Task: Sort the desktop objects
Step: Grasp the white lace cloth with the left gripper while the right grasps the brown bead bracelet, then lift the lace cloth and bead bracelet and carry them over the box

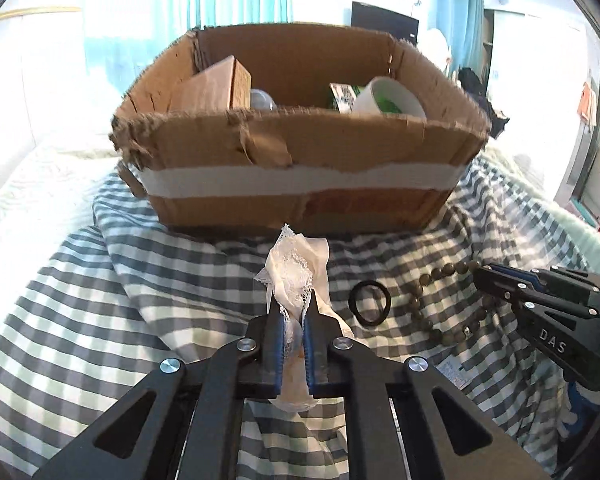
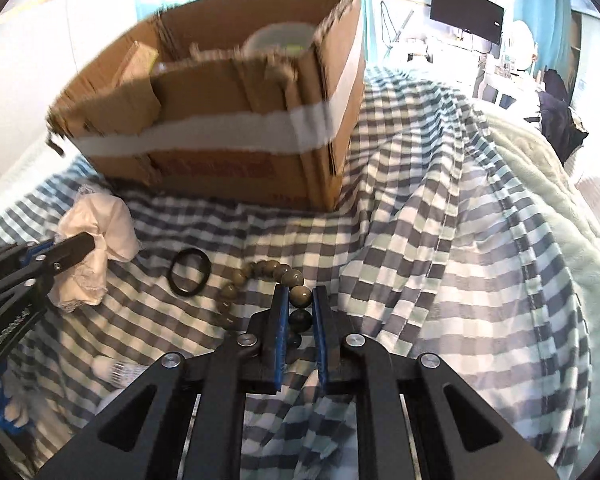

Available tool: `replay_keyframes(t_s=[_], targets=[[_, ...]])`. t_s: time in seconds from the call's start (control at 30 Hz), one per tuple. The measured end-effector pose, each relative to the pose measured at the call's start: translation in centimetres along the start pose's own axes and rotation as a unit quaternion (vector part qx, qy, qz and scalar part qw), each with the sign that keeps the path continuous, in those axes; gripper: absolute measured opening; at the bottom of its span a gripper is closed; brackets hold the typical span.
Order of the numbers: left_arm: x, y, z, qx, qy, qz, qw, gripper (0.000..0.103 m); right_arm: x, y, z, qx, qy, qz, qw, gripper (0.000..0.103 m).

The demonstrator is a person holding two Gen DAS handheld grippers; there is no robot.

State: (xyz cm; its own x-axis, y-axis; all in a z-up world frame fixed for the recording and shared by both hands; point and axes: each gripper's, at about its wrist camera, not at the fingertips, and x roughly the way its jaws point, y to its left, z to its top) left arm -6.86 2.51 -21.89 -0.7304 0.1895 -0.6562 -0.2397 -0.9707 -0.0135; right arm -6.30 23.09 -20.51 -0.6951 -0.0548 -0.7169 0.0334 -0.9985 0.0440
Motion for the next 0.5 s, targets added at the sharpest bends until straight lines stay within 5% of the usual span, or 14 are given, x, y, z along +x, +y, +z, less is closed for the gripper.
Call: replay_keyframes(t_s=[0.5], targets=[[-2.1, 0.4, 1.6, -0.015, -0.037, 0.004, 0.9992, 0.008, -3.5, 0.3, 2.5, 0.010, -0.073, 0.019, 0.997, 0.011]])
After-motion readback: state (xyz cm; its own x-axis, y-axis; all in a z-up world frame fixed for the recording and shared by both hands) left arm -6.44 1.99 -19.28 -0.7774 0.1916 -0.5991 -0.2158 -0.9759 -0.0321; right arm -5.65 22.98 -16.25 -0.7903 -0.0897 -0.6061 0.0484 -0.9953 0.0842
